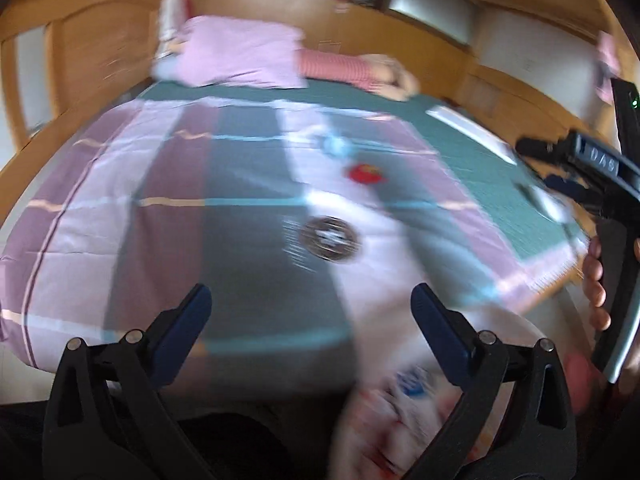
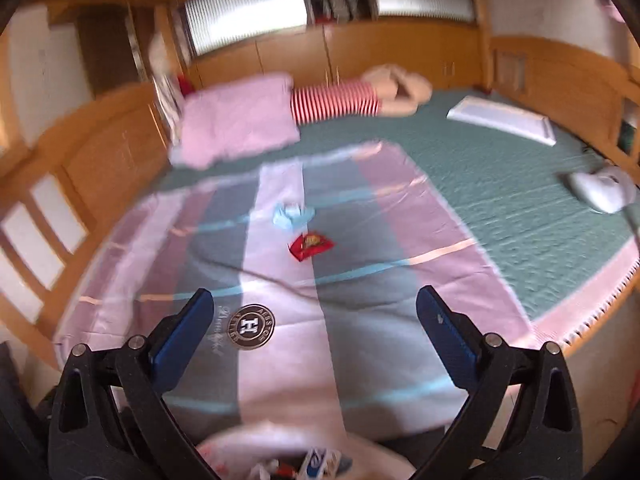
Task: Collect trash
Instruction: 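Reach over the bed and grasp the red snack wrapper with the right gripper, then grasp the blue cloth with the right gripper while the left gripper grasps the red wrapper, then carry the red wrapper and blue cloth to the wastebasket and open both grippers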
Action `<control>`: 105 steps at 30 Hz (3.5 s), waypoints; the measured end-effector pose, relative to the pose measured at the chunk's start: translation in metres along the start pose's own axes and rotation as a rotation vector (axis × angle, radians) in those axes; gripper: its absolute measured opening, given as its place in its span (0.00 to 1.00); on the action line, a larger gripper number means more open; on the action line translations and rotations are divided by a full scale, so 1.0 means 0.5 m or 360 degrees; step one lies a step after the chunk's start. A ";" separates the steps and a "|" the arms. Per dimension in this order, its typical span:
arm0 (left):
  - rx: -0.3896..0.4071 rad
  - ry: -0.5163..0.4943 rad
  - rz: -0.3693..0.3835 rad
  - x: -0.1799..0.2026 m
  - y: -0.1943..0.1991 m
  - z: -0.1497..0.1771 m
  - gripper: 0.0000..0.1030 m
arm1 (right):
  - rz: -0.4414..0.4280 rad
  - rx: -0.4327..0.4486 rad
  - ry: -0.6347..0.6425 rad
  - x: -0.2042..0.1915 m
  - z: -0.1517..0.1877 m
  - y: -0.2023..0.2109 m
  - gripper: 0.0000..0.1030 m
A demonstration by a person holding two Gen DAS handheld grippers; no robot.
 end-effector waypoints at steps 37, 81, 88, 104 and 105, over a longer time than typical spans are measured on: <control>-0.0215 0.0907 -0.0350 -0.343 -0.185 -0.005 0.96 | 0.0203 -0.0280 0.0211 -0.161 -0.269 -0.538 0.79; -0.0048 -0.0006 -0.0205 -0.108 -0.191 -0.115 0.34 | -0.0014 -0.0062 0.0104 -0.023 0.148 0.035 0.14; 0.0258 -0.0079 -0.0228 -0.031 0.065 -0.099 0.34 | -0.0058 0.0061 0.0129 -0.048 0.173 0.140 0.14; 0.0657 -0.0281 -0.0195 0.126 0.435 -0.001 0.34 | -0.0060 0.0292 0.0129 -0.051 0.254 0.357 0.14; 0.0667 -0.0285 -0.0187 0.132 0.448 0.006 0.34 | -0.0057 0.0303 0.0128 -0.048 0.258 0.368 0.14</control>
Point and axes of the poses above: each gripper's, at about its wrist camera, not at the fingertips, and y roughly against the way its jaws point, x to its right, z to its underside, the point moved 7 cm from there along -y, roughly the way its jaws point, and after that the axes turned 10 degrees about -x, right-handed, at the moved point
